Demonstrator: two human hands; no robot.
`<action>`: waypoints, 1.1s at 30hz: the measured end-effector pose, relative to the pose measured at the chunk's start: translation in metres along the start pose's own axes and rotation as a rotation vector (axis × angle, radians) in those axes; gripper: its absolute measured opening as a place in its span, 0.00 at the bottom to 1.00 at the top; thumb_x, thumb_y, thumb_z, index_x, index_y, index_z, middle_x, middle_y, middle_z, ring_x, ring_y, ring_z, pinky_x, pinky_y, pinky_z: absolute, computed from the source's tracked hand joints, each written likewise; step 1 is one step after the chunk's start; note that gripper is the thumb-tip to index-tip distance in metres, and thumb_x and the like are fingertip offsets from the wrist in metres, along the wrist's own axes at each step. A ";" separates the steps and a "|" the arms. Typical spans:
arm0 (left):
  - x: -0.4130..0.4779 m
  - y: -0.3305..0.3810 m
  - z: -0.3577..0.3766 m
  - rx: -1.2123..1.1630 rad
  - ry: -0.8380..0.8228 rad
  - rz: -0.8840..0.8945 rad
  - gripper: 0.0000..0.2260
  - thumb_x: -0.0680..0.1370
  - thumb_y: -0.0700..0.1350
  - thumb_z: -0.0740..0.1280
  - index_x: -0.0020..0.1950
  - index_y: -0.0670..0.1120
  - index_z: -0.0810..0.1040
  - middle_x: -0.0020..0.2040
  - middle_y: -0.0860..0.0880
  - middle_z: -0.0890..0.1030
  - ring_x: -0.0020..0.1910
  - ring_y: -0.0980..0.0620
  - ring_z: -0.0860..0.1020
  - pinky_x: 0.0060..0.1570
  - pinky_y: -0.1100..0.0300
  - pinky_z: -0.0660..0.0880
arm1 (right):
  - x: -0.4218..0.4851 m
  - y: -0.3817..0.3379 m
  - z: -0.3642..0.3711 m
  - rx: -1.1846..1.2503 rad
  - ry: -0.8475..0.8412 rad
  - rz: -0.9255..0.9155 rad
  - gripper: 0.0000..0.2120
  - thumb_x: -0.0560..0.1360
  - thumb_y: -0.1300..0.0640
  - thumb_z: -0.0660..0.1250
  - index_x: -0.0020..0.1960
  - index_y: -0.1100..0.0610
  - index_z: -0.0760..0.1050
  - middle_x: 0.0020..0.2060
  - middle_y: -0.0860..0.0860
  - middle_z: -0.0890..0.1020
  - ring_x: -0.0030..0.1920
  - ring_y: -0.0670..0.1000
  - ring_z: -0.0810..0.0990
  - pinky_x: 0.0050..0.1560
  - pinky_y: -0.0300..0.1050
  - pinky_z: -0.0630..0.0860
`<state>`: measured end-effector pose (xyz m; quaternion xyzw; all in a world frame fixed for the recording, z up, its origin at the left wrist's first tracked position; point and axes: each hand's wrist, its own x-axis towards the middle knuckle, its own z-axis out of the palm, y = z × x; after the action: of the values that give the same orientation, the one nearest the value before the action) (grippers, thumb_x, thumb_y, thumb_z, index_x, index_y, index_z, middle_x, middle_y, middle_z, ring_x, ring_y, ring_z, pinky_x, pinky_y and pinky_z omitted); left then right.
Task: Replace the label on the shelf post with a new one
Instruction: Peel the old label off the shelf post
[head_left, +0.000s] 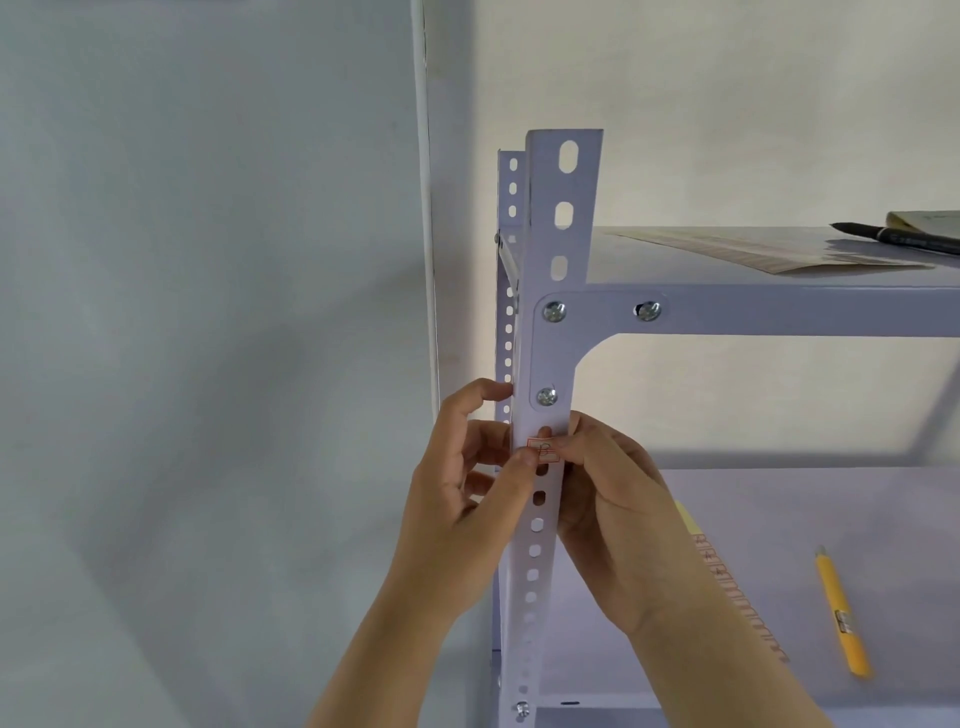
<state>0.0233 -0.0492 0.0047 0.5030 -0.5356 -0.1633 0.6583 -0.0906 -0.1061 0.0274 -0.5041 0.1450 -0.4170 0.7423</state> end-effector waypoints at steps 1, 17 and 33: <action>0.000 0.000 0.000 -0.004 0.001 0.001 0.18 0.73 0.52 0.66 0.61 0.64 0.71 0.47 0.45 0.85 0.46 0.48 0.83 0.49 0.44 0.80 | 0.000 -0.001 0.000 -0.003 0.000 0.001 0.15 0.72 0.62 0.63 0.54 0.69 0.79 0.52 0.70 0.83 0.58 0.75 0.76 0.58 0.66 0.75; -0.002 0.005 0.002 0.022 0.034 0.003 0.18 0.76 0.45 0.66 0.62 0.63 0.71 0.48 0.49 0.86 0.48 0.50 0.84 0.50 0.49 0.82 | -0.007 0.001 -0.008 -0.037 0.043 -0.023 0.06 0.73 0.63 0.66 0.47 0.63 0.81 0.55 0.71 0.81 0.59 0.76 0.74 0.64 0.73 0.68; -0.010 0.004 0.003 0.474 0.341 0.473 0.06 0.76 0.43 0.71 0.51 0.44 0.85 0.47 0.51 0.83 0.40 0.54 0.82 0.40 0.69 0.77 | -0.003 -0.004 -0.012 -0.165 -0.020 -0.100 0.09 0.74 0.60 0.67 0.48 0.65 0.82 0.43 0.60 0.84 0.46 0.59 0.81 0.53 0.55 0.77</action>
<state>0.0155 -0.0417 0.0026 0.5237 -0.5428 0.2081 0.6227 -0.1021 -0.1122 0.0247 -0.5743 0.1462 -0.4352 0.6778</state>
